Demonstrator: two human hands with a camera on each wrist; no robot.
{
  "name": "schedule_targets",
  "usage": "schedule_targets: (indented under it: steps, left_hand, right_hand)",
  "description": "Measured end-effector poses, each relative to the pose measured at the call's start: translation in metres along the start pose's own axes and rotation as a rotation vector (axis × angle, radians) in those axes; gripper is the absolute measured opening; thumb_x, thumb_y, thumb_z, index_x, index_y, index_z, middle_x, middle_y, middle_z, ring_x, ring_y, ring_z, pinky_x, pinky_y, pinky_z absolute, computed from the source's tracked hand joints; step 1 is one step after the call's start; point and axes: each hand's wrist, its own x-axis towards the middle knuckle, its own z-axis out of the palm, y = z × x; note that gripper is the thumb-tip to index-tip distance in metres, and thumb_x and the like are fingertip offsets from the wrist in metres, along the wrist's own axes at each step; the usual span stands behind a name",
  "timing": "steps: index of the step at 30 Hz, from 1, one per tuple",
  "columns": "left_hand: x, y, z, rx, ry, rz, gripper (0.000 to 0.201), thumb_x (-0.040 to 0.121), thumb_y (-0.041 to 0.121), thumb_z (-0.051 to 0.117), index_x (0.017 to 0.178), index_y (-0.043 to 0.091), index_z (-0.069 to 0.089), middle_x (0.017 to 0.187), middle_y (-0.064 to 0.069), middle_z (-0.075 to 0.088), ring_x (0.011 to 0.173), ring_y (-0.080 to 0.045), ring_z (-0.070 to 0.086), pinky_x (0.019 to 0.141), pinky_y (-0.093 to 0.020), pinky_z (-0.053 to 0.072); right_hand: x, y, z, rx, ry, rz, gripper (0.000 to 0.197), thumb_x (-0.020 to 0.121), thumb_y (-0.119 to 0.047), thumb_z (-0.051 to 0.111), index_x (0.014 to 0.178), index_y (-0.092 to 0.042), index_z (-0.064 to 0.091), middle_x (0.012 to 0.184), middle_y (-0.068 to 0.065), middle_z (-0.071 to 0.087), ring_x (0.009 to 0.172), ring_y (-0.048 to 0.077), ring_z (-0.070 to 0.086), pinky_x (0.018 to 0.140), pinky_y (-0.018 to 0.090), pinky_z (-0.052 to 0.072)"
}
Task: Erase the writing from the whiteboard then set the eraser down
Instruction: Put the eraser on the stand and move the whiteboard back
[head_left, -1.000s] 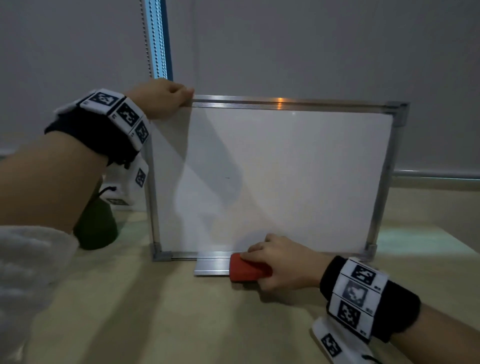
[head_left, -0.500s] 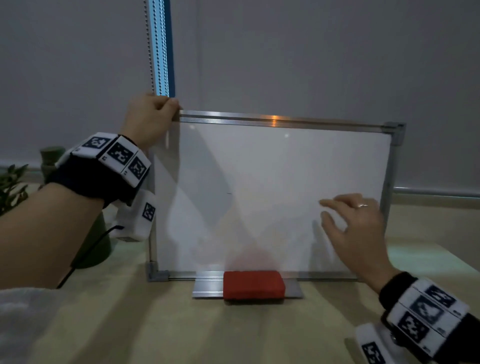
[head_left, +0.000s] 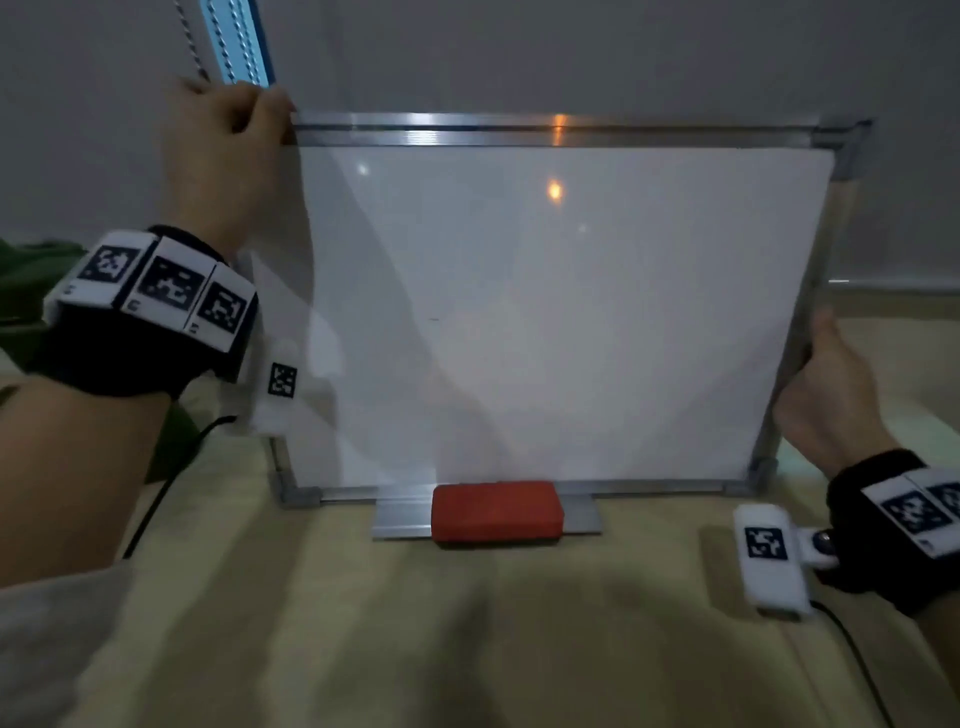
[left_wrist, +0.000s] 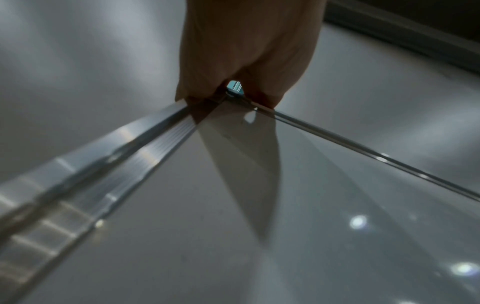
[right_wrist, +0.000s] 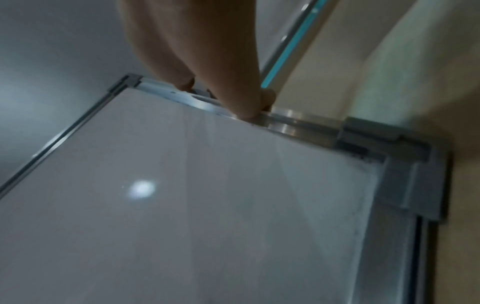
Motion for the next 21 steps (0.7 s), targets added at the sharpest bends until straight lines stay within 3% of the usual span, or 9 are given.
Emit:
schedule_targets:
  steps: [2, 4, 6, 9, 13, 15, 17, 19, 21]
  left_hand:
    - [-0.005, -0.003, 0.002, -0.048, 0.051, -0.070, 0.021, 0.085, 0.045, 0.041, 0.088, 0.035, 0.060, 0.099, 0.000, 0.058, 0.092, -0.001, 0.054, 0.077, -0.004, 0.039]
    - [-0.016, -0.012, 0.005, -0.149, 0.163, -0.102, 0.034, 0.089, 0.038, 0.040, 0.120, 0.027, 0.048, 0.126, -0.010, 0.054, 0.112, -0.009, 0.053, 0.080, 0.002, 0.036]
    - [-0.039, -0.013, 0.009, -0.218, 0.219, -0.214, 0.041, 0.098, 0.031, 0.032, 0.136, 0.016, 0.032, 0.140, -0.009, 0.044, 0.123, -0.013, 0.046, 0.079, 0.003, 0.035]
    - [-0.086, -0.014, 0.016, -0.163, 0.231, -0.481, 0.038, 0.102, 0.025, 0.024, 0.133, 0.008, 0.039, 0.135, -0.011, 0.048, 0.120, -0.020, 0.046, 0.077, -0.012, 0.033]
    - [-0.122, -0.022, 0.016, -0.165, 0.213, -0.700, 0.035, 0.100, 0.018, 0.030, 0.118, -0.001, 0.052, 0.124, -0.019, 0.055, 0.115, -0.034, 0.050, 0.090, -0.030, 0.038]
    - [-0.122, -0.031, 0.017, -0.182, 0.209, -0.767, 0.031, 0.097, 0.021, 0.036, 0.116, 0.007, 0.057, 0.115, -0.010, 0.057, 0.109, -0.031, 0.054, 0.093, -0.036, 0.042]
    - [-0.114, -0.039, 0.021, -0.264, 0.206, -0.851, 0.027, 0.094, 0.025, 0.042, 0.112, 0.015, 0.059, 0.116, -0.007, 0.059, 0.106, -0.028, 0.057, 0.097, -0.043, 0.046]
    - [-0.102, -0.043, 0.030, -0.323, 0.204, -0.897, 0.027, 0.091, 0.028, 0.046, 0.113, 0.020, 0.059, 0.120, -0.008, 0.057, 0.108, -0.027, 0.058, 0.097, -0.047, 0.047]
    - [-0.090, -0.045, 0.039, -0.352, 0.222, -0.896, 0.031, 0.090, 0.023, 0.046, 0.120, 0.017, 0.056, 0.118, -0.003, 0.055, 0.108, -0.023, 0.056, 0.099, -0.042, 0.044]
  right_hand:
    - [0.001, 0.001, 0.001, 0.072, 0.053, 0.057, 0.030, 0.092, -0.044, 0.048, 0.084, -0.018, 0.059, 0.069, -0.015, 0.070, 0.071, 0.003, 0.065, 0.072, 0.020, 0.051]
    - [-0.005, -0.004, 0.011, 0.096, 0.096, 0.100, 0.038, 0.092, -0.052, 0.034, 0.078, -0.022, 0.053, 0.052, -0.023, 0.062, 0.056, -0.008, 0.059, 0.062, 0.007, 0.048]
    - [-0.012, -0.011, 0.014, 0.107, 0.111, 0.124, 0.037, 0.087, -0.056, 0.031, 0.074, -0.025, 0.048, 0.042, -0.026, 0.055, 0.046, -0.012, 0.054, 0.051, 0.002, 0.042]
    - [-0.014, -0.021, 0.014, 0.168, 0.151, 0.159, 0.023, 0.096, -0.031, 0.049, 0.084, -0.013, 0.060, 0.063, -0.010, 0.070, 0.061, 0.004, 0.066, 0.057, 0.019, 0.052]
    - [-0.014, -0.033, 0.023, 0.225, 0.156, 0.259, 0.024, 0.097, -0.030, 0.047, 0.091, -0.013, 0.063, 0.064, -0.012, 0.070, 0.064, 0.006, 0.066, 0.051, 0.017, 0.050]
    - [-0.015, -0.039, 0.029, 0.252, 0.117, 0.373, 0.046, 0.095, -0.047, 0.035, 0.102, -0.009, 0.061, 0.044, -0.028, 0.056, 0.049, -0.007, 0.056, 0.043, 0.004, 0.040]
    - [-0.007, -0.042, 0.036, 0.327, 0.086, 0.369, 0.073, 0.078, -0.071, 0.025, 0.100, -0.011, 0.061, 0.041, -0.038, 0.047, 0.047, -0.009, 0.049, 0.044, -0.002, 0.034]
    - [0.013, -0.029, 0.036, 0.265, 0.137, 0.293, 0.046, 0.088, -0.063, 0.039, 0.087, -0.020, 0.057, 0.065, -0.027, 0.065, 0.049, -0.002, 0.054, 0.052, 0.008, 0.045]
    - [0.029, -0.022, 0.036, 0.286, 0.161, 0.301, 0.025, 0.084, -0.044, 0.060, 0.089, -0.019, 0.060, 0.103, 0.000, 0.067, 0.078, 0.012, 0.064, 0.068, 0.027, 0.051]
